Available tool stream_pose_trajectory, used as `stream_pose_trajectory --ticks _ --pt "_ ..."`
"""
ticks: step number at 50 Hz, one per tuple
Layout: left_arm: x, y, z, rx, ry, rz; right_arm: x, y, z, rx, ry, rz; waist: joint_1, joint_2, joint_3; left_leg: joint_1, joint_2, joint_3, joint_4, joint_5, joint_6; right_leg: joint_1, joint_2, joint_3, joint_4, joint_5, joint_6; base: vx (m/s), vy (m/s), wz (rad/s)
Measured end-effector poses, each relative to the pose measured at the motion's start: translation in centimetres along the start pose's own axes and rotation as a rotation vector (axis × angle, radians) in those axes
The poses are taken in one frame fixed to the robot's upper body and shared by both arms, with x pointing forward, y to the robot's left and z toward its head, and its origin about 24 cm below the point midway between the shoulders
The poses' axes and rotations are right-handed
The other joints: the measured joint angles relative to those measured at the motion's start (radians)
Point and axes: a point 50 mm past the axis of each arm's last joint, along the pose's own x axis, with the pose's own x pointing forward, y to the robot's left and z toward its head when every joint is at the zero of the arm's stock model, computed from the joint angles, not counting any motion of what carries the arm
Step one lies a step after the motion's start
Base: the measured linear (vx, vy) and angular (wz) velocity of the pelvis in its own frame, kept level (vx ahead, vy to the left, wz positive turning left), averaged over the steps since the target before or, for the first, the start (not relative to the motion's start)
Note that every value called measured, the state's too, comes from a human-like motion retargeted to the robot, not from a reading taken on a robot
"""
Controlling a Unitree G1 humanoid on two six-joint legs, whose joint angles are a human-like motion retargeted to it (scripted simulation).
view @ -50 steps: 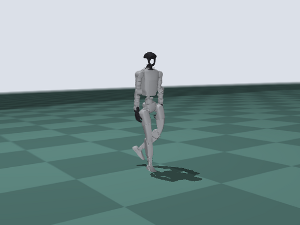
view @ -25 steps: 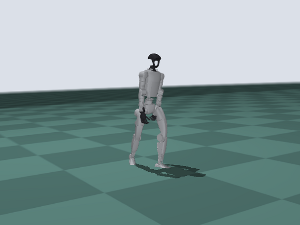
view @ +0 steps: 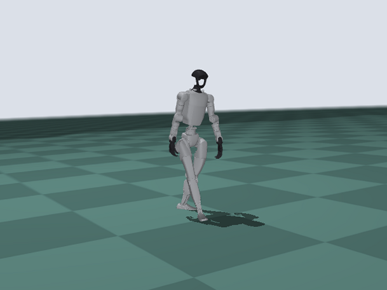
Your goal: Walk run
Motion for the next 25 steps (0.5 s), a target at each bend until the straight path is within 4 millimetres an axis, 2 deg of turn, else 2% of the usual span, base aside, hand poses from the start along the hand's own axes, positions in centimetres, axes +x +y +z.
stream_pose_trajectory --ticks 3,5,8,10,12,15,17,21,25 --pt "0.1 -0.8 0.3 0.013 -0.014 -0.051 0.0 -0.2 0.6 -0.003 -0.033 -0.032 -0.013 -0.001 -0.021 0.017 -0.006 0.004 0.026 -0.011 -0.02 -0.014 -0.028 -0.026 0.077 0.08 -0.055 0.69 -0.27 0.19" --pt "0.2 -1.3 -0.8 0.025 -0.001 -0.076 0.0 -0.4 0.9 -0.005 -0.066 -0.077 -0.044 0.012 -0.026 0.042 0.008 -0.016 0.061 0.031 -0.041 0.007 -0.03 -0.007 0.122 0.086 -0.086 0.92 -0.31 0.47" --pt "0.1 -2.5 -3.8 0.058 0.069 -0.08 -0.1 -0.5 1.5 0.01 -0.1 -0.105 -0.048 0.007 -0.043 0.059 0.03 0.018 0.151 0.213 -0.073 0.03 -0.032 0.086 0.205 0.009 -0.077 0.93 -0.27 0.31" --pt "-0.1 -3.4 -6.3 0.055 0.142 -0.077 -0.1 -0.8 2.4 0.018 -0.154 -0.157 -0.038 -0.036 -0.064 0.043 0.035 0.078 0.264 0.367 -0.055 0.106 -0.074 0.038 0.177 -0.028 -0.077 0.76 -0.24 0.0" --pt "-0.5 -3.7 -8.8 0.054 0.223 -0.073 -0.3 -0.8 4.0 0.023 -0.253 -0.222 -0.02 -0.086 -0.07 -0.023 0.016 0.069 0.452 0.457 -0.028 0.178 -0.11 0.042 0.146 -0.049 -0.058 0.84 -0.33 0.18" --pt "-1.2 -3.9 -11.4 0.061 0.316 -0.058 -0.6 -0.7 6.9 -0.001 -0.373 -0.222 -0.017 -0.153 -0.069 -0.124 0.077 0.148 0.708 0.342 0.06 0.264 -0.164 0.029 0.117 -0.074 -0.025 0.73 -0.29 0.65" --pt "-1.5 -4.2 -12.5 0.045 0.351 -0.049 -0.7 -0.4 8.6 -0.038 -0.382 -0.153 -0.002 -0.163 -0.061 -0.195 0.128 0.191 0.768 0.295 0.089 0.327 -0.156 -0.014 0.076 -0.08 -0.014 0.63 -0.24 0.22" --pt "-2.0 -5.8 -14.3 -0.029 0.406 -0.062 -1.2 -0.5 11.7 -0.123 -0.357 -0.067 0.053 -0.134 -0.054 -0.369 0.147 0.18 0.72 0.235 0.045 0.432 -0.071 -0.039 -0.025 -0.084 0.002 0.56 -0.18 -0.33" --pt "-2.5 -7.8 -15.5 -0.087 0.451 -0.121 -2.1 -1.0 14.7 -0.221 -0.37 -0.077 0.118 -0.087 -0.035 -0.501 0.122 0.159 0.483 0.222 0.003 0.529 0.022 -0.016 -0.099 -0.108 0.017 0.52 -0.13 -0.49"
